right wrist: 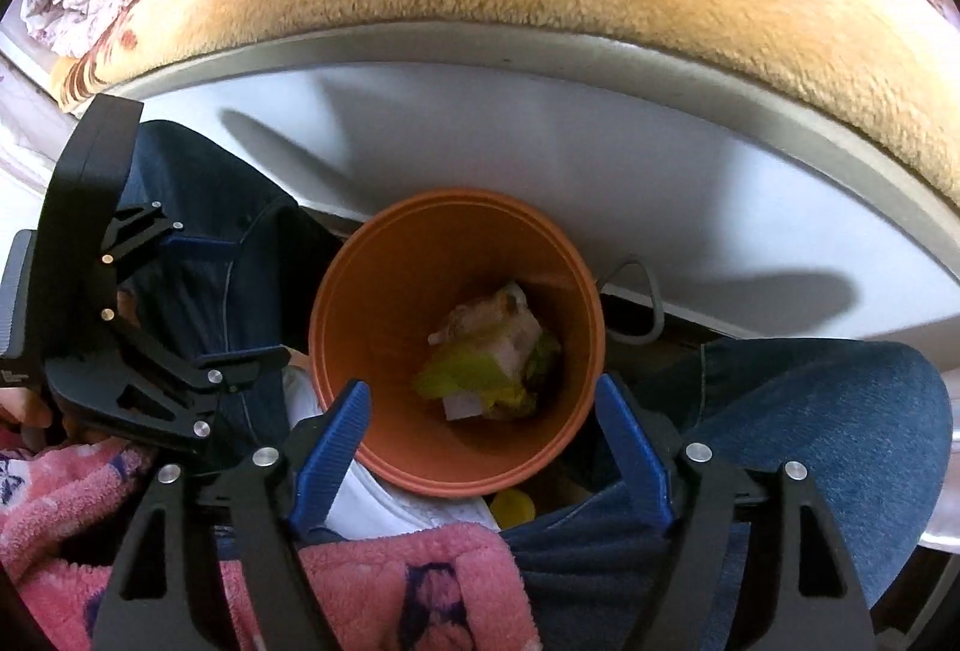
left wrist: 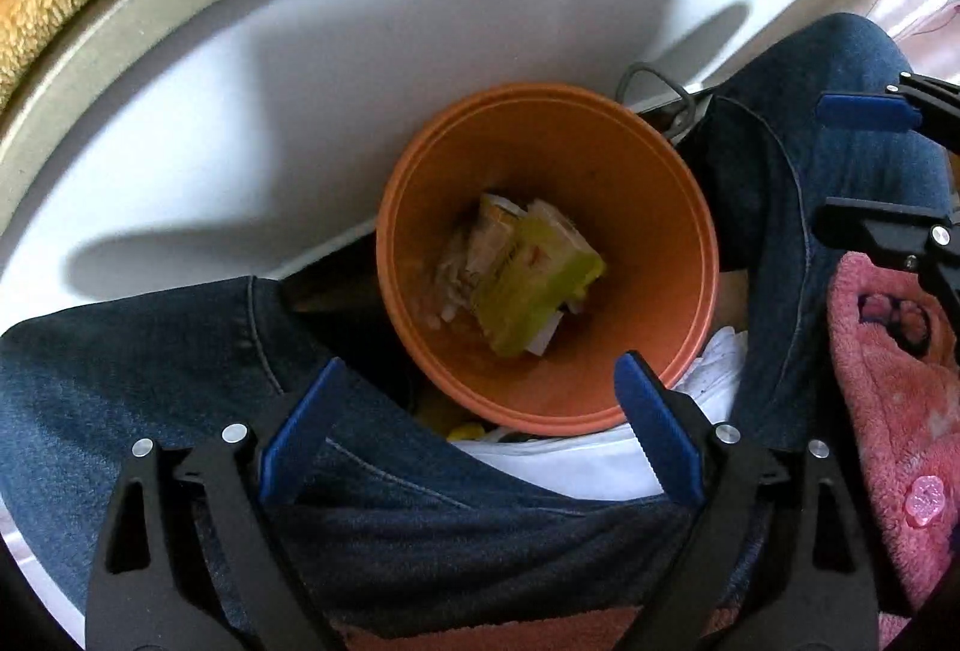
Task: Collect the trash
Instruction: 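Move the left tool to the bed and grasp the yellow plastic toy piece, then lift the yellow toy with the left tool while the right tool grasps the white-blue milk carton, then carry the toy and milk carton over the orange bucket and open both tools, then move the left tool to the bed and grasp the blue Oreo snack box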
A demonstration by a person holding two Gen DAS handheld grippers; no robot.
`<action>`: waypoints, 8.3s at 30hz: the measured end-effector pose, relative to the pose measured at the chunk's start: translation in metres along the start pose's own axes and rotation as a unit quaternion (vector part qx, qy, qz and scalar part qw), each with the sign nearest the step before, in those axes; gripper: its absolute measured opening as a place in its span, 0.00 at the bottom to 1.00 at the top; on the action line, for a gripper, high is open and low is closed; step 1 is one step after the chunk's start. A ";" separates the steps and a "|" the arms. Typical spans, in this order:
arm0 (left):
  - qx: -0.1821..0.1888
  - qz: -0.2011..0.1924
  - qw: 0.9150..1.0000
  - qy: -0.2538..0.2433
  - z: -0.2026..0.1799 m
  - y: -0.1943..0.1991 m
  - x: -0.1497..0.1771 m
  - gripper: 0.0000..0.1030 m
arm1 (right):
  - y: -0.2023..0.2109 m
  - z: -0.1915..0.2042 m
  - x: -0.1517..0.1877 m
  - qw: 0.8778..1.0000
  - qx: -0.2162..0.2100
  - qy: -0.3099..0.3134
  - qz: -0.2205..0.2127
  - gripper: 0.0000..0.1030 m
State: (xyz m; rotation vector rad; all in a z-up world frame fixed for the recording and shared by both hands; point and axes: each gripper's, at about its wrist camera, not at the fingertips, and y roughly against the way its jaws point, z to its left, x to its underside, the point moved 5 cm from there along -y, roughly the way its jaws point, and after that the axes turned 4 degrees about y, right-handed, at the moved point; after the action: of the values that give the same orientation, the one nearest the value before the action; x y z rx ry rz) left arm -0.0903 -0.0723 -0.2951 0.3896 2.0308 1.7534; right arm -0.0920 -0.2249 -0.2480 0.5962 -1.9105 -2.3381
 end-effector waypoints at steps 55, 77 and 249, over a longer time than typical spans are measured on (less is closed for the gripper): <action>-0.033 -0.224 0.959 0.169 0.179 0.119 -0.285 0.60 | 0.070 -0.001 -0.013 0.994 -0.027 -0.011 -0.103 0.77; -0.055 -0.280 0.955 0.085 0.100 0.190 -0.183 0.44 | 0.112 -0.038 -0.051 0.984 0.060 0.033 -0.162 0.77; -0.059 -0.260 0.959 0.100 0.141 0.122 -0.433 0.59 | 0.111 -0.072 -0.094 0.987 -0.022 -0.024 -0.157 0.83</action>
State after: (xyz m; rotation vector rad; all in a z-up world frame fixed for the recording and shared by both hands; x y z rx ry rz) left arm 0.3480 -0.1363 -0.1323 -0.3480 1.9125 1.6100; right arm -0.0029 -0.2903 -0.1296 0.9045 -1.8981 -2.5946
